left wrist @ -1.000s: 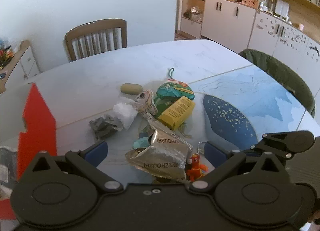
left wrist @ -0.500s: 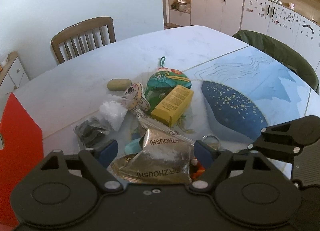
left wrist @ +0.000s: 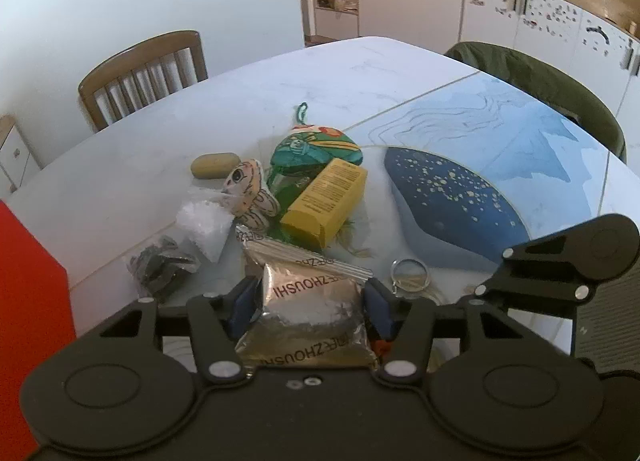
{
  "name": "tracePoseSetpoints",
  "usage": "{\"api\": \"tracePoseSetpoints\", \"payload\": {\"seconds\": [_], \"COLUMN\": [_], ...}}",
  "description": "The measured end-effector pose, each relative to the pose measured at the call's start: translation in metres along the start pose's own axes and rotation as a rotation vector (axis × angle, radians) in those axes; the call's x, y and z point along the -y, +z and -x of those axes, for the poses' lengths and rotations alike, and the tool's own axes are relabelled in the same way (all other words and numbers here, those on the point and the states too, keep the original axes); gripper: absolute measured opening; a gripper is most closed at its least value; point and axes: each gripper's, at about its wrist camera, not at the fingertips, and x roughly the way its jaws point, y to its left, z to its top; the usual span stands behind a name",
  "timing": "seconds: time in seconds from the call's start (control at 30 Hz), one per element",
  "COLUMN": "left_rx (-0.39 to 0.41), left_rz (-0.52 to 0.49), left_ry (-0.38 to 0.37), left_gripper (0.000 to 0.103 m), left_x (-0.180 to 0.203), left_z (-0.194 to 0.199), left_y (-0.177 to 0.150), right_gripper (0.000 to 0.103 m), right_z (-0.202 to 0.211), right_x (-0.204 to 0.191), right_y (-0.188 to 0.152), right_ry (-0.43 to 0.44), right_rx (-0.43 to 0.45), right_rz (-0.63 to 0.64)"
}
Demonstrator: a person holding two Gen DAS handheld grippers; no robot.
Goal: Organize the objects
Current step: 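Grasp the red plush toy with the right tool while the left tool grasps the silver ZHOUSHI bag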
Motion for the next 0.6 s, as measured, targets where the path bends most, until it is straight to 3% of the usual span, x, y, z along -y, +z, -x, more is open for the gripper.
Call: {"api": "tracePoseSetpoints", "payload": {"seconds": [0.1, 0.17, 0.6], "left_rx": [-0.006, -0.006, 0.003], "left_rz": [-0.010, -0.013, 0.086], "left_ry": [-0.001, 0.005, -0.004], "left_gripper": [0.053, 0.050, 0.043], "left_x": [0.001, 0.002, -0.013], "left_z": [-0.001, -0.001, 0.008], "left_y": [0.001, 0.001, -0.001], "right_gripper": [0.044, 0.036, 0.036], "right_z": [-0.001, -0.001, 0.016], "right_x": [-0.001, -0.001, 0.002], "right_y": [-0.001, 0.000, 0.001], "right_ry": [-0.008, -0.011, 0.004], "right_rx": [0.001, 0.001, 0.025], "right_rz": [0.009, 0.002, -0.060]}}
